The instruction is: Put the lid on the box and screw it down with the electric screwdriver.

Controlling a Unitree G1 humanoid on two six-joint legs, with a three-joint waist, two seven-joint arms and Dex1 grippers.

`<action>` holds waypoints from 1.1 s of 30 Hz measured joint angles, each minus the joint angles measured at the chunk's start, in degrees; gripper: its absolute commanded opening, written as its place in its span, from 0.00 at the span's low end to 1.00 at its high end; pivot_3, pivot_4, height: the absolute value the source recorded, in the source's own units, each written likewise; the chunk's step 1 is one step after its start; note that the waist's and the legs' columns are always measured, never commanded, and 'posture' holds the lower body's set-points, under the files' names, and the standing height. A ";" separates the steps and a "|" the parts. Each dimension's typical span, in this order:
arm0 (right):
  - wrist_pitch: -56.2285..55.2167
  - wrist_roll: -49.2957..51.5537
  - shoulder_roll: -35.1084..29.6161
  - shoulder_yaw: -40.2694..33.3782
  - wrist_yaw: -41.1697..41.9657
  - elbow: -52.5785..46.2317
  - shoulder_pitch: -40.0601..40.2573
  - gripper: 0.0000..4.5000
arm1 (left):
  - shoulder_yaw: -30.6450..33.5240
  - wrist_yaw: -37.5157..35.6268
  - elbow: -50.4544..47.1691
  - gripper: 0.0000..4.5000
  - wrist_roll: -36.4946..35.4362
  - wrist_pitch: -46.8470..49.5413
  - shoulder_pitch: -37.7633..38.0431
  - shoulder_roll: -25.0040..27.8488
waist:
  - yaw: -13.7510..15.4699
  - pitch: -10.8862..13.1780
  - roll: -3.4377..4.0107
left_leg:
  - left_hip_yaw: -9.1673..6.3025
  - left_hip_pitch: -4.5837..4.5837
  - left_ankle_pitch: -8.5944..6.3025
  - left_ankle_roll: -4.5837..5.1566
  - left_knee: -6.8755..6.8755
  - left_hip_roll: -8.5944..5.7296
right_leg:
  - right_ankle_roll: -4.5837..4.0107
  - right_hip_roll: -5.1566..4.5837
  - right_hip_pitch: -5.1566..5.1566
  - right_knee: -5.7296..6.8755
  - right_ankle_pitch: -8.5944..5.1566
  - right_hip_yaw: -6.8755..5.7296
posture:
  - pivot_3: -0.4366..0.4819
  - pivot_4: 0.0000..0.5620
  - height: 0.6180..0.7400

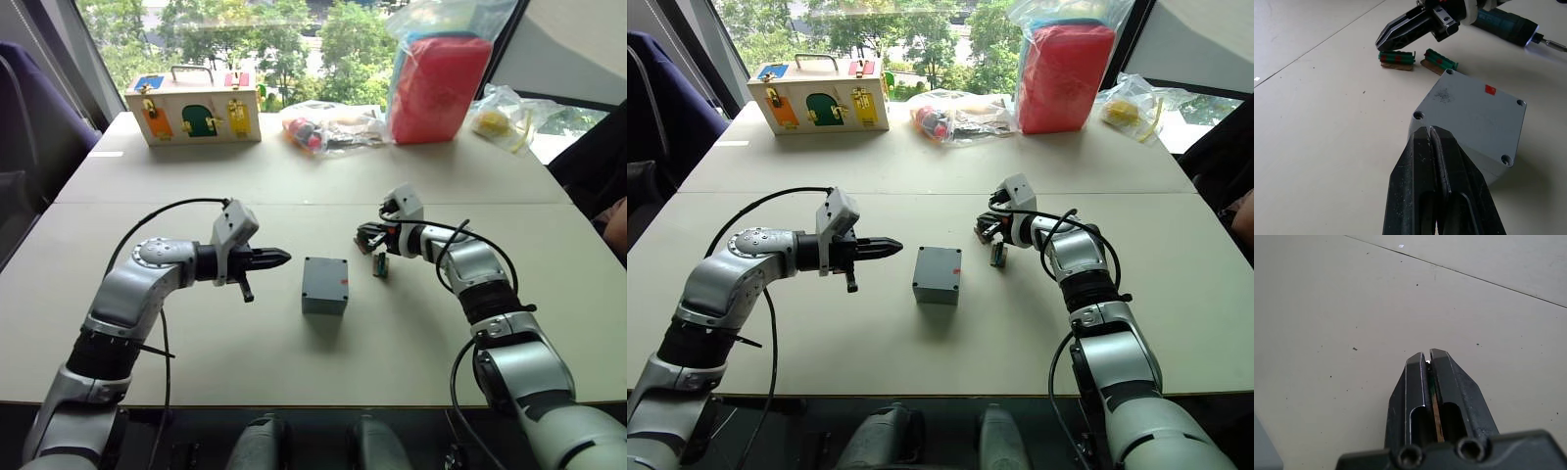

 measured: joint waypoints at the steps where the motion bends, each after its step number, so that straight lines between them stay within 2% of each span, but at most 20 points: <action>1: -0.06 -0.11 0.00 0.00 -0.05 0.00 0.00 0.01 | 0.00 0.00 0.00 0.00 0.00 0.00 0.00 0.00 | 0.00 0.00 0.00 | 0.00 0.00 0.00 0.00 0.00 0.00 | 0.00 0.00 0.00 0.00 0.00 0.00 | 0.48 0.27 1.00; 20: 1.10 0.74 -0.28 -1.29 1.50 -3.52 0.14 0.01 | 0.01 -0.02 -0.01 0.00 -0.13 0.30 0.00 -0.20 | 0.03 0.00 0.00 | 0.00 0.00 0.00 0.00 0.00 0.00 | 0.00 -0.01 0.00 0.00 0.00 0.00 | 0.48 0.27 1.00; 26: 4.60 3.51 -3.28 -3.35 3.42 -16.09 2.74 0.01 | 0.32 -1.14 -1.40 0.00 -2.08 1.76 -0.03 0.95 | 0.11 0.00 0.01 | -0.02 -0.02 -0.01 0.01 -0.01 0.00 | 0.00 -0.04 -0.01 -0.01 0.00 0.01 | 0.48 0.27 1.00; 33: 13.67 10.20 -8.74 -4.50 7.65 -38.12 13.63 0.01 | 0.29 -5.71 -6.19 0.00 -4.62 3.36 0.05 6.33 | 0.16 0.00 0.01 | -0.06 -0.01 -0.17 0.27 -0.05 0.01 | -0.01 -0.07 -0.01 -0.02 0.00 0.01 | 0.48 0.27 1.00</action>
